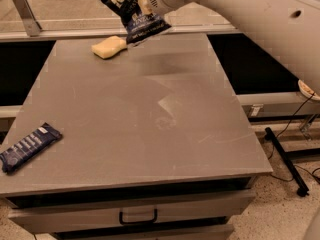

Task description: Move blue chip bag near sponge

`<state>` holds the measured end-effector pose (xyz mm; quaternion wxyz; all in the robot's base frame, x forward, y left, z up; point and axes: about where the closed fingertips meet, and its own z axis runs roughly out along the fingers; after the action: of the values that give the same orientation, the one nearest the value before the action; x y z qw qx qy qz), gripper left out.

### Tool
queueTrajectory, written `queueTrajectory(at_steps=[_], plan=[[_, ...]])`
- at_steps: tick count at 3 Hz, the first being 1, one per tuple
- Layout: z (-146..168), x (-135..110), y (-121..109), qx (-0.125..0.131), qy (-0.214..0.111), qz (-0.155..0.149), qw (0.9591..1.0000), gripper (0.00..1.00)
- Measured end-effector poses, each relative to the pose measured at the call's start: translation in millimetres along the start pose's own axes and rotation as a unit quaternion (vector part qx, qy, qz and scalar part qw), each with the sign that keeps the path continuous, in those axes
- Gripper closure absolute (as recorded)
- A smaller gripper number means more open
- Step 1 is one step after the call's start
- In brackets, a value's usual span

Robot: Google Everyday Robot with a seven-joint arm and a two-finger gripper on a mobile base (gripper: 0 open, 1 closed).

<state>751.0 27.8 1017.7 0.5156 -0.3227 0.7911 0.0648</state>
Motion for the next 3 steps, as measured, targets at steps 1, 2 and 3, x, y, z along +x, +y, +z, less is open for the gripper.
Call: queueTrajectory(at_steps=[1, 2, 3], plan=[[19.0, 9.6, -2.3, -0.012, 0.009, 0.031, 0.9994, 1.00], [36.8, 24.0, -1.6, -0.018, 0.025, 0.049, 0.9983, 1.00], [50.7, 39.9, 1.5, -0.022, 0.043, 0.057, 0.9972, 1.00]])
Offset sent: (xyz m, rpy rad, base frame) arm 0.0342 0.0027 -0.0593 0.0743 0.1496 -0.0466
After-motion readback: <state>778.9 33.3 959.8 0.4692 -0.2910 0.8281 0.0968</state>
